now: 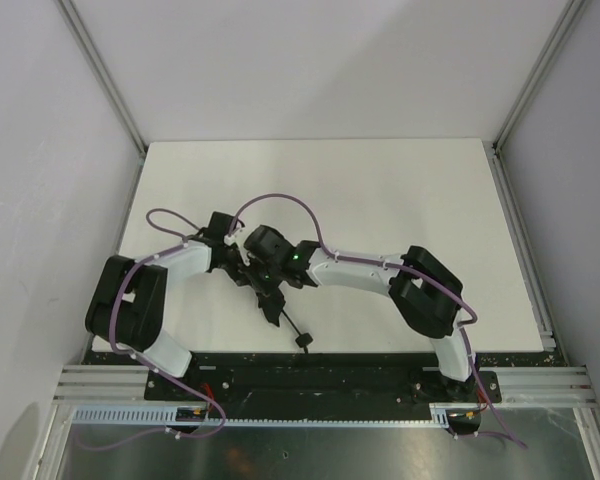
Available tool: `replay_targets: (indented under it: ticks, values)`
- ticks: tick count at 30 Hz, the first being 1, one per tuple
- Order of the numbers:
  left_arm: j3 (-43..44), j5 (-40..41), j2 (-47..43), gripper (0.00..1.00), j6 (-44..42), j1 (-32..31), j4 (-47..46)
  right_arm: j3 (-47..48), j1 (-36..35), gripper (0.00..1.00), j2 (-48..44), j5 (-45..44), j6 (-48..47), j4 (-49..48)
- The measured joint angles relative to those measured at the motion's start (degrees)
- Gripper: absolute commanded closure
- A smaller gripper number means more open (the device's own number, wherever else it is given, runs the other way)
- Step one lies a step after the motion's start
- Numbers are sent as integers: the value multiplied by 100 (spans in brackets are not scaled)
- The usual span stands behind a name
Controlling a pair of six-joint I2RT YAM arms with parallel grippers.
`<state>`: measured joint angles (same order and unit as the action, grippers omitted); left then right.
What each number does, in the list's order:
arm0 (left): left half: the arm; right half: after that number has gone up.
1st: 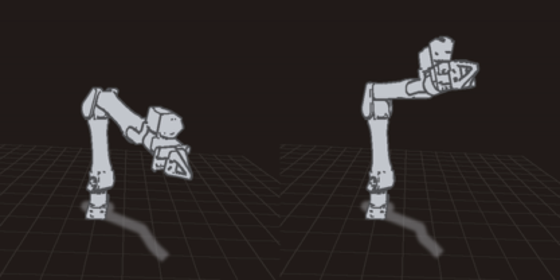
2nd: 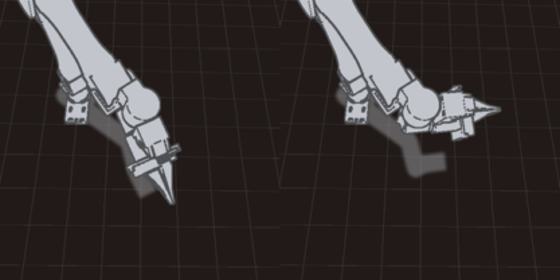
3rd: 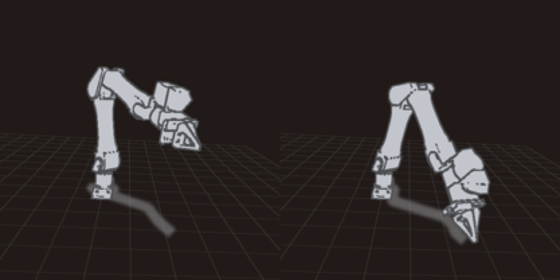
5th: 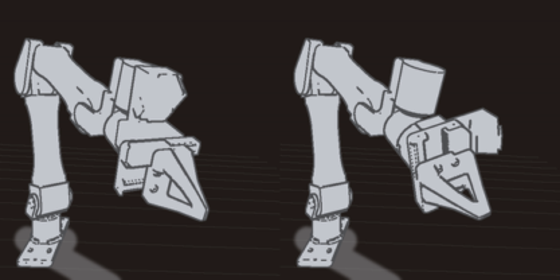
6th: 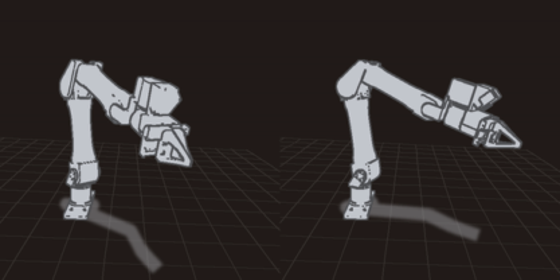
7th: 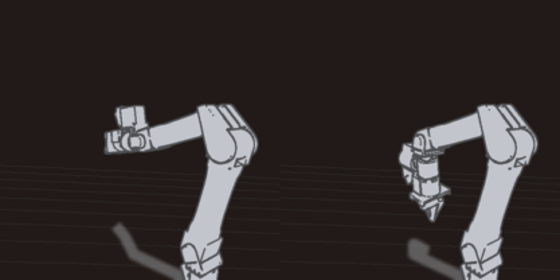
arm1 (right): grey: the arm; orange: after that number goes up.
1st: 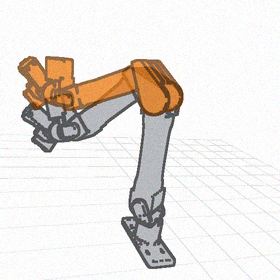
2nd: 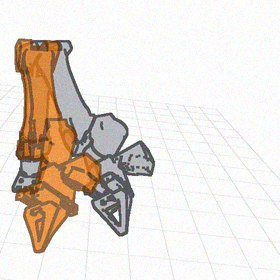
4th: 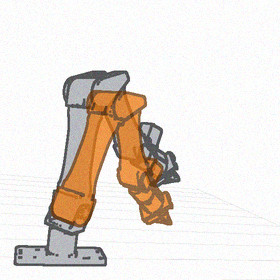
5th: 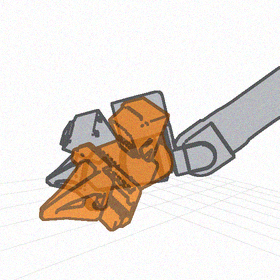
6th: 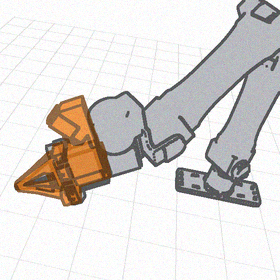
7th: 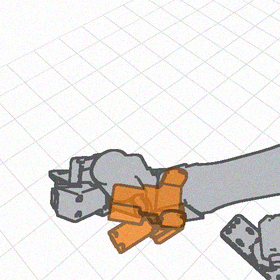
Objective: Put away the umbrella
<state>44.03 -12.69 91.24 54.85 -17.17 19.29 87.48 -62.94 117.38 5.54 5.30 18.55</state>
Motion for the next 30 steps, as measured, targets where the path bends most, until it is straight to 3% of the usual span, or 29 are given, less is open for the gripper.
replay_targets:
  ticks: [6, 13, 23, 30]
  values:
    - [2, -190, 90, 100, -111, 94, -212, 133, 0, 95, 142, -201, -42, 11]
    - [0, -291, 120, 100, -136, 155, -278, 138, 13, 85, 216, -157, -52, -146]
    - [63, -538, 188, 100, -90, 278, -293, -192, 105, 86, 485, 461, 74, -1152]
    - [68, -424, 181, 100, -74, 258, -304, -505, 98, 82, 457, 575, 188, -1709]
